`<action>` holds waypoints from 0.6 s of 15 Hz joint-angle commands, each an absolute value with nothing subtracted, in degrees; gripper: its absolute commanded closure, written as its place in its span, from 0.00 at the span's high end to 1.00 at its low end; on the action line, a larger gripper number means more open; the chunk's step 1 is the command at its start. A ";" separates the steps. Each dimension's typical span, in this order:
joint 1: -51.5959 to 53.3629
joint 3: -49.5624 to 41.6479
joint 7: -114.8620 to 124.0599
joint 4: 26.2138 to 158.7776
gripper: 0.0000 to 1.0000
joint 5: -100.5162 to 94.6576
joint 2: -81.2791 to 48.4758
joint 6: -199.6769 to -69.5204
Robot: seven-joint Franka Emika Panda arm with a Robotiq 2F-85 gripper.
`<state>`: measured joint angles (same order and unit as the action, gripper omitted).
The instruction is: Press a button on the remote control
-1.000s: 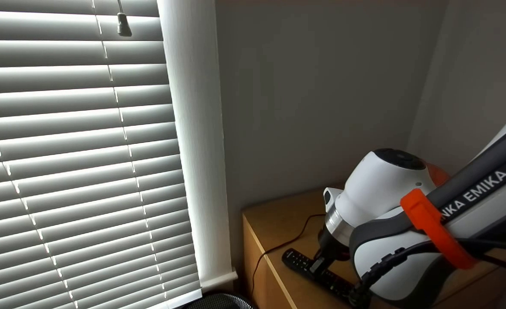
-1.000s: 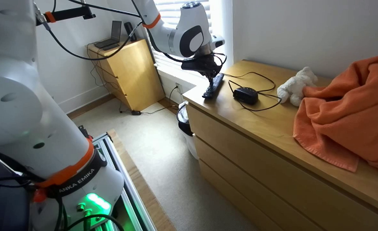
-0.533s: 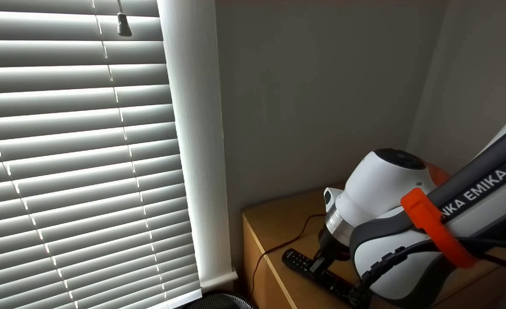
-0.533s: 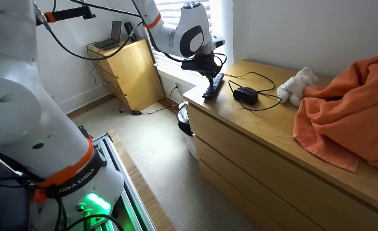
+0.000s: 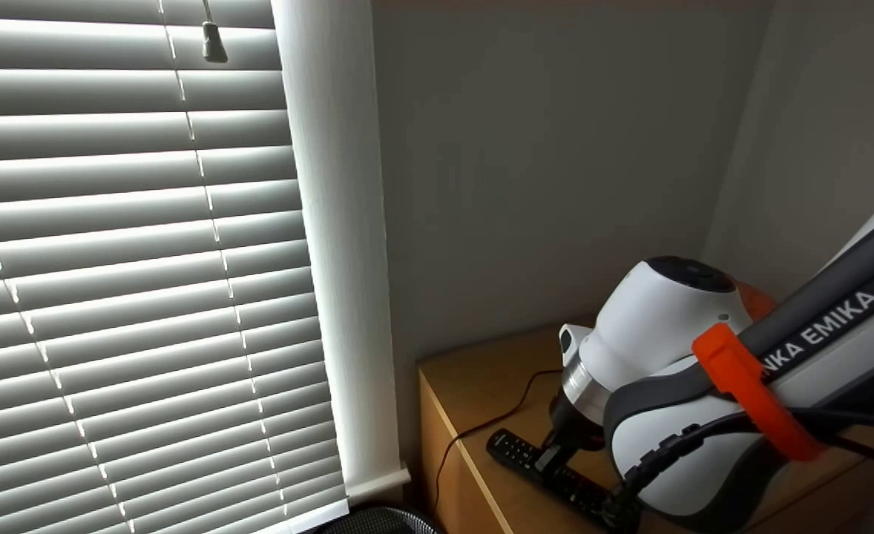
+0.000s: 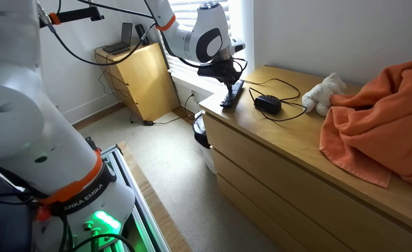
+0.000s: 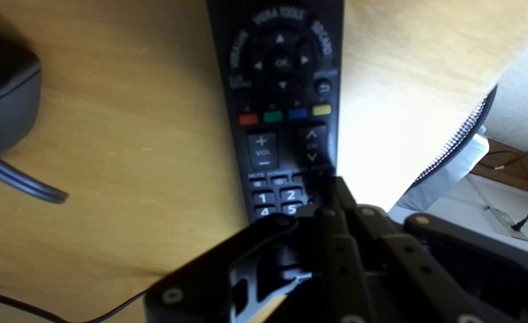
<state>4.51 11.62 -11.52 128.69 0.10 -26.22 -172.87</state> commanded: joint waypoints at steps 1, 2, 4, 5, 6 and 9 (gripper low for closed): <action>3.66 11.90 -11.25 128.20 0.00 -0.98 -28.77 -170.81; 3.73 11.64 -11.16 128.17 0.00 -1.09 -28.28 -170.80; 3.70 11.47 -11.16 128.24 0.00 -1.20 -27.10 -170.75; 3.58 11.53 -11.14 128.35 0.00 -1.14 -26.32 -170.57; 2.99 12.09 -11.29 128.52 0.00 -0.74 -25.51 -170.42; 1.70 12.79 -11.52 129.29 0.00 0.00 -22.44 -168.42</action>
